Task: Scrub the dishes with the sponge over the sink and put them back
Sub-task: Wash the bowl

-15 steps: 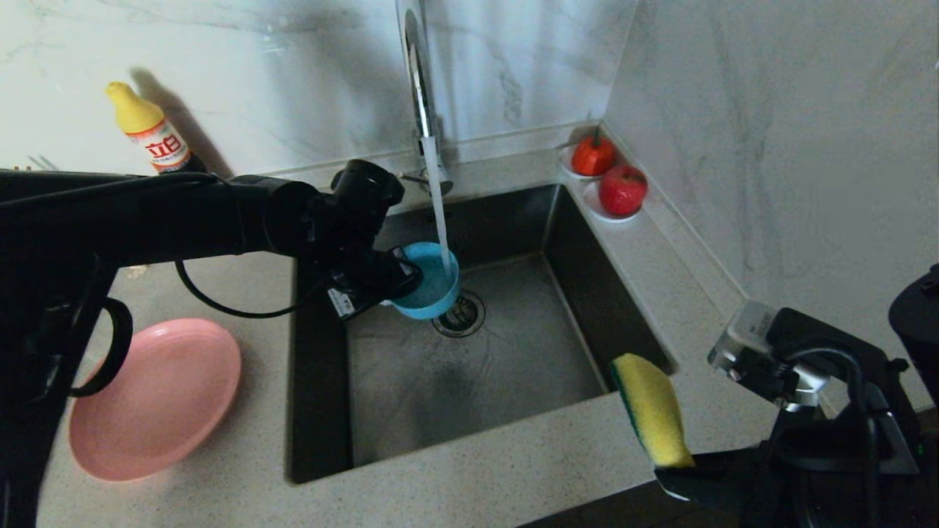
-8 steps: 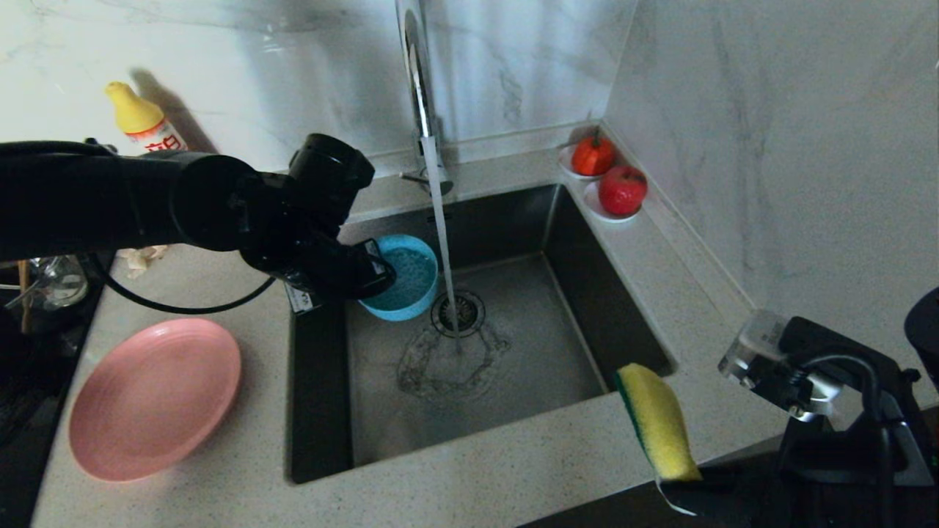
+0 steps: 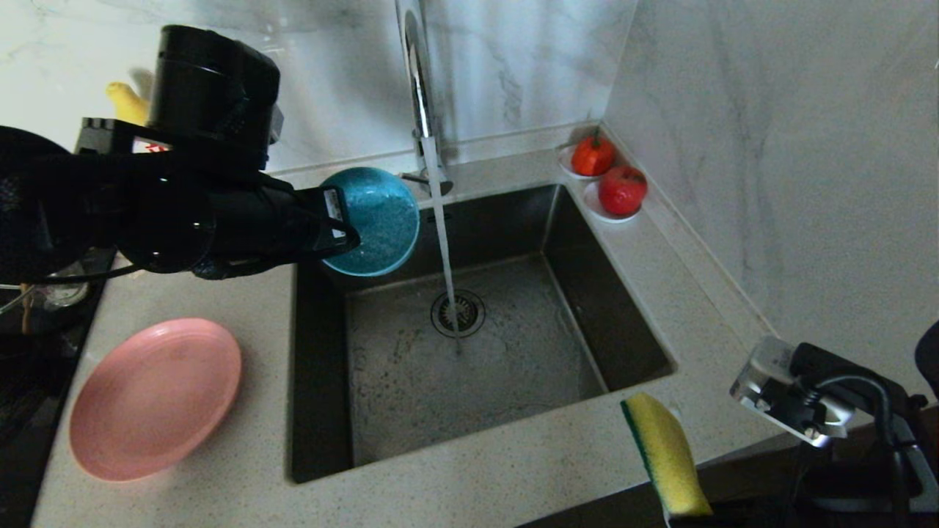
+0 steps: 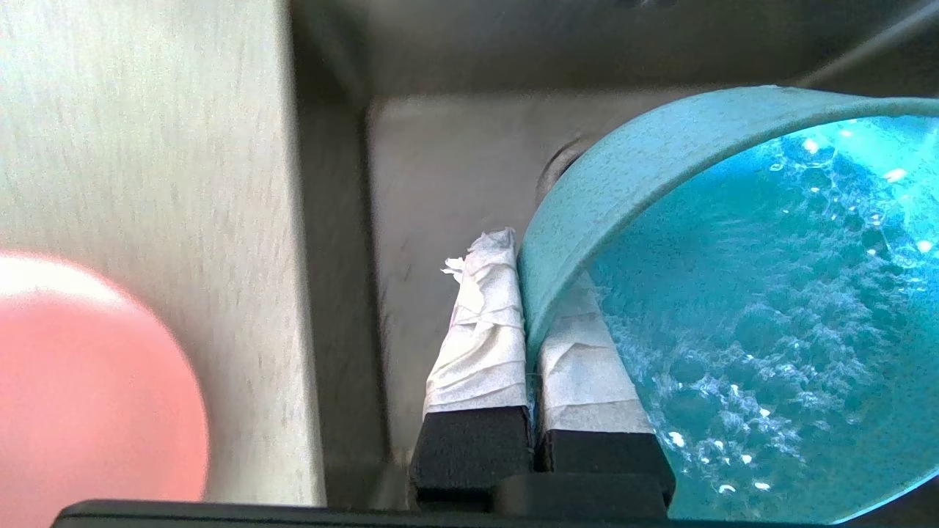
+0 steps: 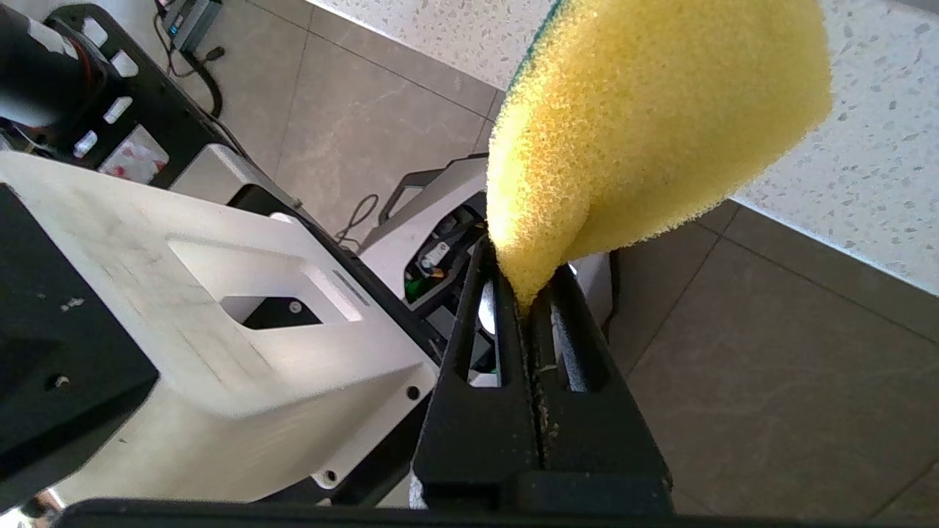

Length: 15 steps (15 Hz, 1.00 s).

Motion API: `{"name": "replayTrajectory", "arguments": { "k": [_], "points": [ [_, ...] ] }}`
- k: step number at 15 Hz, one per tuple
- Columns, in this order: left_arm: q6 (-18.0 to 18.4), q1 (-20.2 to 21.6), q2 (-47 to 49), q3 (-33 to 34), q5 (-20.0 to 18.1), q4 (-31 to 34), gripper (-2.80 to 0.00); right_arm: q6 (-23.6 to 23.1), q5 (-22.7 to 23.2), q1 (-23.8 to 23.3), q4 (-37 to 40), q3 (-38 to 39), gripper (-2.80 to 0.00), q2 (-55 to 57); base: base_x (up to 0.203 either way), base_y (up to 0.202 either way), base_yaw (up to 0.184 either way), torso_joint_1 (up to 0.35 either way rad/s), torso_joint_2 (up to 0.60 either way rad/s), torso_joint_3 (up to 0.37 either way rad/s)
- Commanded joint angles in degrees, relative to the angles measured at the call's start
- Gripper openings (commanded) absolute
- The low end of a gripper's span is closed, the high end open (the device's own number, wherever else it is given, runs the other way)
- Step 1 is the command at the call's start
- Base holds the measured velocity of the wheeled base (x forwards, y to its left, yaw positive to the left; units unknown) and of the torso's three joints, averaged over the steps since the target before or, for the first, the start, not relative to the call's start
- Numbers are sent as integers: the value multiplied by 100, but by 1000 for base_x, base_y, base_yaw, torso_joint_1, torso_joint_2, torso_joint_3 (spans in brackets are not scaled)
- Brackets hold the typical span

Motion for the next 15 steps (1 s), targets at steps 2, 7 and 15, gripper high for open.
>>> {"name": "replayTrajectory", "arguments": {
  "k": [2,7,15],
  "points": [
    [617,-302,-620,409,17,-449,-280,32,-2,6,12,-17,-280,60,0,0,0,0,0,0],
    [2253,-350,-722,1299,6,-2387,-280,39,7,-2,4,1,-280,121,0,0,0,0,0,0],
    [3083,-339,-545,1801,37,-4096,-280,32,-7,-2,19,-15,-280,27,0,0,0,0,0,0]
  ]
}}
